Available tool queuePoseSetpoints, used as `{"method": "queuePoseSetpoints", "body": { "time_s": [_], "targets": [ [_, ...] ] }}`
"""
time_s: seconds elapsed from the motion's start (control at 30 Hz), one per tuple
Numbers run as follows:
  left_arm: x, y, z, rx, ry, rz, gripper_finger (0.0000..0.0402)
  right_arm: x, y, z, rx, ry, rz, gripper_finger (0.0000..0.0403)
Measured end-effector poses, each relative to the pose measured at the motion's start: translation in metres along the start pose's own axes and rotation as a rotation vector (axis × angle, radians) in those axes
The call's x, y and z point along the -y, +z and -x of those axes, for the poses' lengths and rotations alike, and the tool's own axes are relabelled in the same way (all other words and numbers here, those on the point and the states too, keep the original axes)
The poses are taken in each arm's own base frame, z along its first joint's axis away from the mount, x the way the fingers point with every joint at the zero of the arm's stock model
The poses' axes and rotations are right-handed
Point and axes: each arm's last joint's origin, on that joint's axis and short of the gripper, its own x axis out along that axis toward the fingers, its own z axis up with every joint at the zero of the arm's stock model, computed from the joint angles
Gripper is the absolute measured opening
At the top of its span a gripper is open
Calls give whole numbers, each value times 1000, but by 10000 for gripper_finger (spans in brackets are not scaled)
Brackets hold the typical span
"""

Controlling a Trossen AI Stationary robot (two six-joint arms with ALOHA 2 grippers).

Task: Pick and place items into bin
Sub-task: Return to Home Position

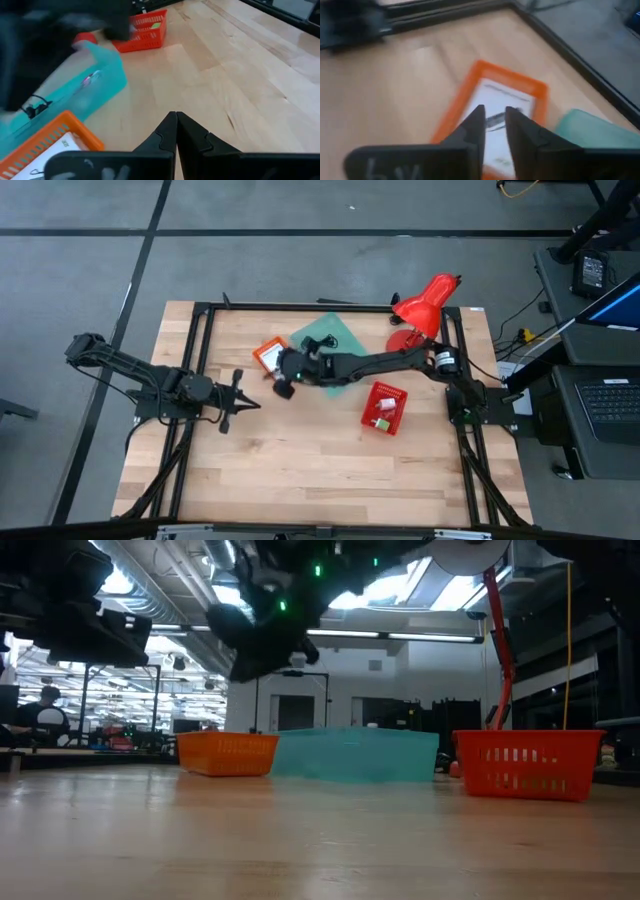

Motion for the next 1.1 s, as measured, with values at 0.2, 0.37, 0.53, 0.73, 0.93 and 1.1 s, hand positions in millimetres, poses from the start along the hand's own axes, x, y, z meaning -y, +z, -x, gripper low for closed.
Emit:
{"method": "queuePoseSetpoints", "body": {
  "time_s": [0.2, 0.37, 0.53, 0.73, 0.93, 1.1],
  "targets": [
    [-2, 4, 6, 54, 27, 22, 2, -33, -4, 22, 3, 69, 89, 8],
    [-5, 9, 15, 136, 29, 54, 2, -54, -11, 36, -2, 106, 129, 2],
    [-7, 11, 23, 192, 27, 15, 2, -73, -17, 50, 5, 145, 172, 1],
    [-7, 9, 33, 220, -7, 12, 2, -91, -35, 58, 60, 155, 180, 0],
    [-8, 2, 41, 213, -18, 7, 2, -98, -56, 66, 72, 150, 179, 0],
    [-5, -7, 42, 253, -44, -13, 2, -100, -57, 78, 141, 183, 154, 0]
  ]
}}
